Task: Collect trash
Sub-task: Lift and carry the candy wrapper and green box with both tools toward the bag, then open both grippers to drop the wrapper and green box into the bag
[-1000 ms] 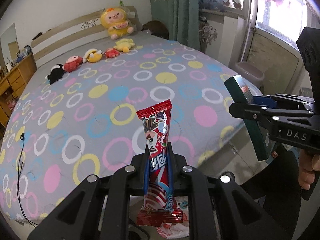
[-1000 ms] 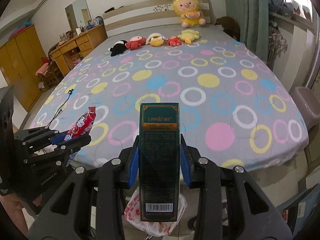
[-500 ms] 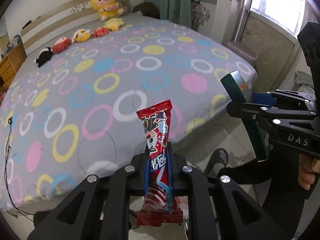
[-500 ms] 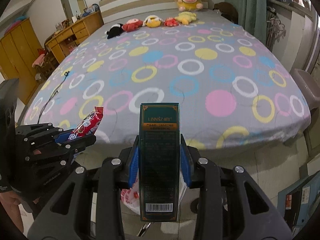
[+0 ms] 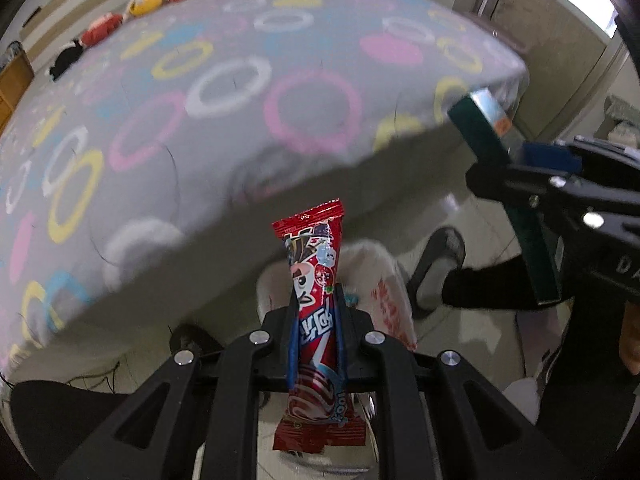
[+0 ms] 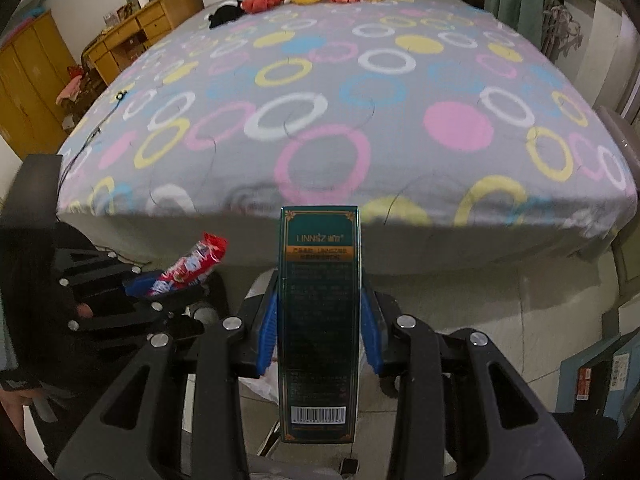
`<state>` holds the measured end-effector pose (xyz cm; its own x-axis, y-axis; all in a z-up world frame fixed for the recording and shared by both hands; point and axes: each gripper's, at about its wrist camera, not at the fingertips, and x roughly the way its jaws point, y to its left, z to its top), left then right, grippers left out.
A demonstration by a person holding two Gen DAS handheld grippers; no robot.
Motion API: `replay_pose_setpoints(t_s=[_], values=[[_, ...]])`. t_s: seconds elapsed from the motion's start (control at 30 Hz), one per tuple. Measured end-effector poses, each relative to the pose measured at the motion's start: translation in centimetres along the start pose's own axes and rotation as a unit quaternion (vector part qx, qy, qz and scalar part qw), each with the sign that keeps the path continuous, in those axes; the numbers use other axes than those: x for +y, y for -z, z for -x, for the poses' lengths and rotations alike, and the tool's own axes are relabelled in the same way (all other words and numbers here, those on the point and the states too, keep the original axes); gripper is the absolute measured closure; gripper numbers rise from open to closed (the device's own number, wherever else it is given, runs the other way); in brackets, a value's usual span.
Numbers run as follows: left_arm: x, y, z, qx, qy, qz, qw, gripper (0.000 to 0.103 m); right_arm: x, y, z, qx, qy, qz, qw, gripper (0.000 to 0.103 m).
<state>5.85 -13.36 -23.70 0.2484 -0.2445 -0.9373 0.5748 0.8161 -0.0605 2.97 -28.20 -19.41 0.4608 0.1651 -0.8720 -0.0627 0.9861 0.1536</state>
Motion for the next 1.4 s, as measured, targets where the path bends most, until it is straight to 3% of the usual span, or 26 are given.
replay_pose_setpoints(t_s=[0.23,0.63,0.83,1.13,1.2,1.27,1.33,1.4], values=[[0.2,1.9,-5.2,0.064,0.007,0.014,0.9978,0.089,0.1,2.0,-4.3,0.041,-0.005,0.006,0.999,0.068],[0.1,4.1,-13.3,0.162,0.010,0.035,0.9860,0.089,-0.7,4.0,-13.3,0.130,-0.017,0.004,0.991,0.068],[0.9,4.9,-15.9,0.192,0.016,0.043,0.9803,0.088,-0.9,4.0,-16.2,0.154,-0.041,-0.012,0.987,0.068],[1.4,5.2,-17.7,0.208,0.012,0.059,0.9764,0.087,-0.6,4.9,-18.5,0.176,-0.041,-0.013,0.983,0.068],[1.5,5.3,-17.9,0.210,0.012,0.061,0.9757,0.078,-0.7,5.1,-19.1,0.184,-0.045,-0.016,0.982,0.067],[1.4,5.4,-17.9,0.214,0.011,0.060,0.9749,0.048,-0.9,5.3,-19.7,0.193,-0.039,-0.025,0.980,0.058],[1.4,5.6,-18.0,0.217,0.010,0.057,0.9744,0.044,-1.2,5.4,-19.8,0.193,-0.034,-0.034,0.980,0.036],[1.5,5.7,-18.0,0.218,0.005,0.062,0.9741,0.037,-1.4,5.4,-19.7,0.193,-0.034,-0.043,0.980,0.036]])
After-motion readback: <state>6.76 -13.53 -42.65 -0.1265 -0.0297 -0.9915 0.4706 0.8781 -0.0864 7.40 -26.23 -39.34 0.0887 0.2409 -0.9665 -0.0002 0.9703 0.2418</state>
